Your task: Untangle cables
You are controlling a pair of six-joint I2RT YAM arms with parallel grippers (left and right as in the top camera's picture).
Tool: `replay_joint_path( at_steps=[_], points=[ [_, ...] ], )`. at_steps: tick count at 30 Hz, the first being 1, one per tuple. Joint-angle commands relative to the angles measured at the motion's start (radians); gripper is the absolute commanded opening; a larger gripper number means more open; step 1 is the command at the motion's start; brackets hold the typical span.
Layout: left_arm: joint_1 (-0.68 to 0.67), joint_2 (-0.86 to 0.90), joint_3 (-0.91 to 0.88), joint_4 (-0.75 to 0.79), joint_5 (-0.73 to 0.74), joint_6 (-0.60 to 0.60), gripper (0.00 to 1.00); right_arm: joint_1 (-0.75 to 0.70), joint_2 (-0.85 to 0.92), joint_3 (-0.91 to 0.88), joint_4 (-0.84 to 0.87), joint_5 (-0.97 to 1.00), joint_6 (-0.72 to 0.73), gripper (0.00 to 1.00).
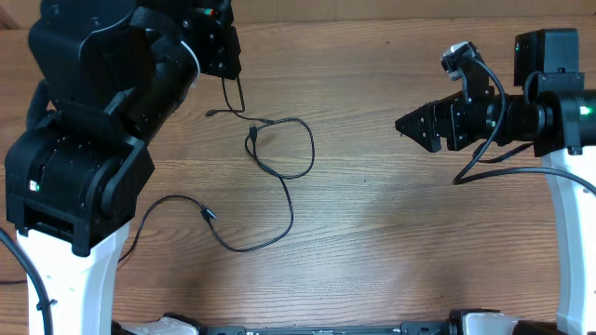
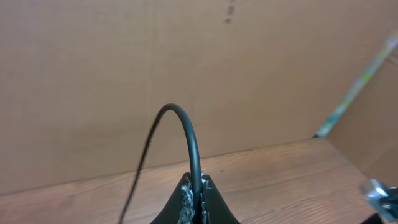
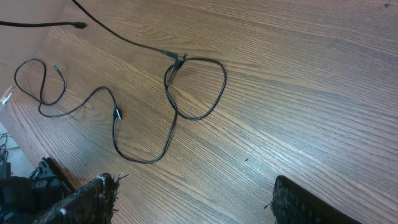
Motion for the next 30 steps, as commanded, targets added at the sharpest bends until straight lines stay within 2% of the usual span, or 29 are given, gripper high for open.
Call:
replay_joint_path(
  at_steps=[1, 5, 7, 21, 30],
  points=[
    [0.002, 0.002, 0.010, -0.007, -0.119, -0.014, 0.04, -0.002, -0.004, 0.021, -0.002, 0.002, -0.003, 0.79],
    [0.004, 0.006, 0.009, -0.044, -0.316, -0.034, 0.04, -0.002, 0.003, 0.021, -0.006, 0.000, -0.003, 0.79],
    [0.020, 0.011, 0.009, -0.064, -0.369, -0.059, 0.04, -0.002, 0.005, 0.021, -0.006, 0.000, -0.003, 0.79],
    [0.259, 0.039, 0.008, -0.207, -0.317, -0.246, 0.04, -0.002, 0.007, 0.020, -0.005, 0.000, -0.003, 0.79],
    [0.301, 0.077, 0.008, -0.283, -0.316, -0.251, 0.04, -0.002, 0.007, 0.020, 0.001, -0.001, -0.003, 0.79]
  ],
)
